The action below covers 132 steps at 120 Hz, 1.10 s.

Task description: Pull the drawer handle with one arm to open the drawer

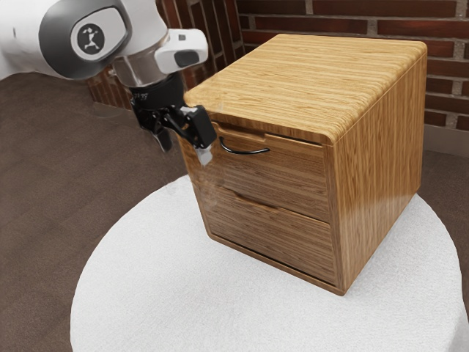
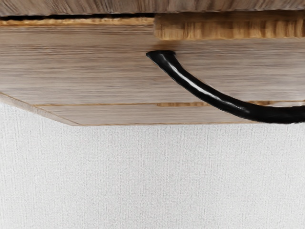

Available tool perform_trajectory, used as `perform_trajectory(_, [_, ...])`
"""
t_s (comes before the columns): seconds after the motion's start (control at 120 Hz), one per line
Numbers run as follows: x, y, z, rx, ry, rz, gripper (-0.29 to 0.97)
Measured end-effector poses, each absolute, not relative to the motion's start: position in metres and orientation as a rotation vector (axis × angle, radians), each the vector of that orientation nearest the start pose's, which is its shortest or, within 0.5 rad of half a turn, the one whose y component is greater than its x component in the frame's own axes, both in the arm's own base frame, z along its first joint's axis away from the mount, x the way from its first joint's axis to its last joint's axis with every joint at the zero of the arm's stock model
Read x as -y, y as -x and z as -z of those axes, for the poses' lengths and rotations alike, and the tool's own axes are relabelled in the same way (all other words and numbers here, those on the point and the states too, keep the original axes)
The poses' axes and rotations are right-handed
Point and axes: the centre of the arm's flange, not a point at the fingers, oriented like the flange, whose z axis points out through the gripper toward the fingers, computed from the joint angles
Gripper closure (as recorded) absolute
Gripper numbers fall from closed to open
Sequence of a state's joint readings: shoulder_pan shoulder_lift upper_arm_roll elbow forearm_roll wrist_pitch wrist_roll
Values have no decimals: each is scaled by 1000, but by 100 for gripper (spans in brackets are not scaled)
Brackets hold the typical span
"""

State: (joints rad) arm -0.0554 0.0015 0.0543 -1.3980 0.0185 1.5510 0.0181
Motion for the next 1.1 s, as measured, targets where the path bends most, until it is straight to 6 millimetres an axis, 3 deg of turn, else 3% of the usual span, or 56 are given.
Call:
perform_trajectory(0.083, [-2, -546, -728, -55, 3091, 306, 1])
perform_trajectory(0.283, [-4, -543, -736, -109, 3079, 316, 2])
perform_trajectory(0.333, [-4, -535, -758, -118, 3076, 375, 2])
perform_trajectory(0.408, [-8, -508, -802, -122, 3066, 491, 2])
perform_trajectory(0.492, [-39, -491, -818, 18, 3068, 518, 2])
perform_trajectory(0.533, [-50, -487, -819, 119, 3071, 511, 2])
perform_trajectory(0.567, [-48, -484, -821, 187, 3076, 510, 2])
perform_trajectory(0.683, [8, -480, -823, 377, 3114, 494, 2])
perform_trajectory(0.742, [24, -479, -822, 504, 3119, 481, 2])
perform_trajectory(0.933, [33, -482, -814, 956, 3076, 417, 2])
perform_trajectory(1.1, [41, -478, -772, 1248, 2995, 286, 2])
